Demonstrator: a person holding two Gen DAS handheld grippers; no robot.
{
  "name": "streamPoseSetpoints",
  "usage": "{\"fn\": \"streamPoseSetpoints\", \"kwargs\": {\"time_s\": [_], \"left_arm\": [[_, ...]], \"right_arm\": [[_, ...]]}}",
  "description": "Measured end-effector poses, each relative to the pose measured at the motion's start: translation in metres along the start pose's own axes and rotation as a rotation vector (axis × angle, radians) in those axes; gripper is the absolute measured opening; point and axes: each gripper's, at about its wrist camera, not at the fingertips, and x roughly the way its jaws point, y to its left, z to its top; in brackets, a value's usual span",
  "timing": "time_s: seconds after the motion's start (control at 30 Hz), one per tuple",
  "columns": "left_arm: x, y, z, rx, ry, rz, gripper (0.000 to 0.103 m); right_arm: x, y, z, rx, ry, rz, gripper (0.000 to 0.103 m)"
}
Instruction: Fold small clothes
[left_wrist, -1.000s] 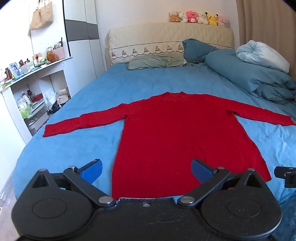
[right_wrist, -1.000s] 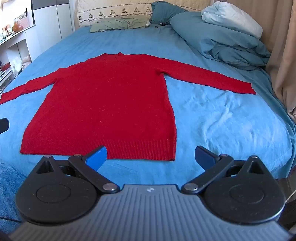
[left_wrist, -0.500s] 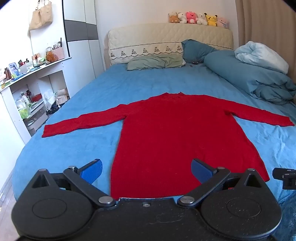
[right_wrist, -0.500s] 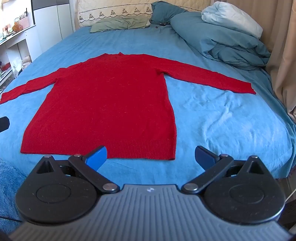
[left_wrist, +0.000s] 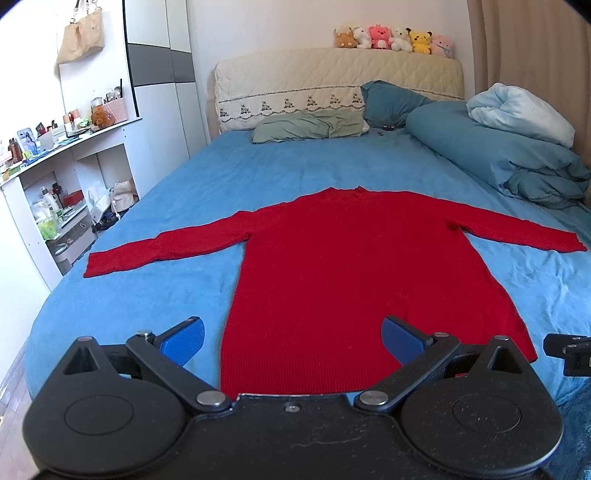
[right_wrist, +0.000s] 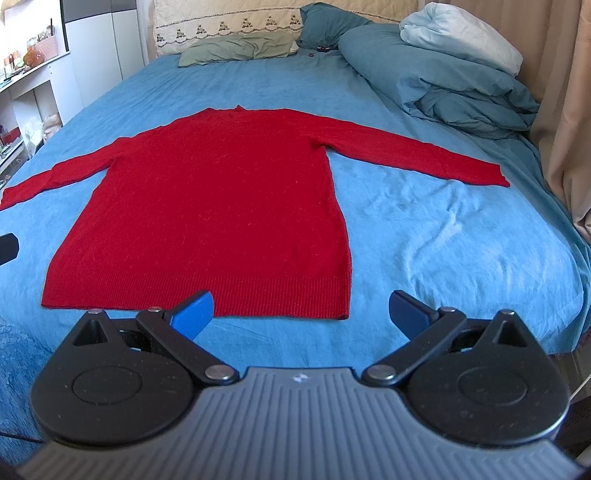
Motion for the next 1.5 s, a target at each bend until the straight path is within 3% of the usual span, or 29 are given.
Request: {"fn": "streamPoseSetpoints", "kwargs": {"time_s": [1.5], "left_arm": [[-0.0033, 0.0009, 0.0019, -0.004, -0.006, -0.011, 0.103]], "right_arm": [[-0.0045, 0.0028, 0.0035, 0.005, -0.008, 0.005, 0.103]]}}
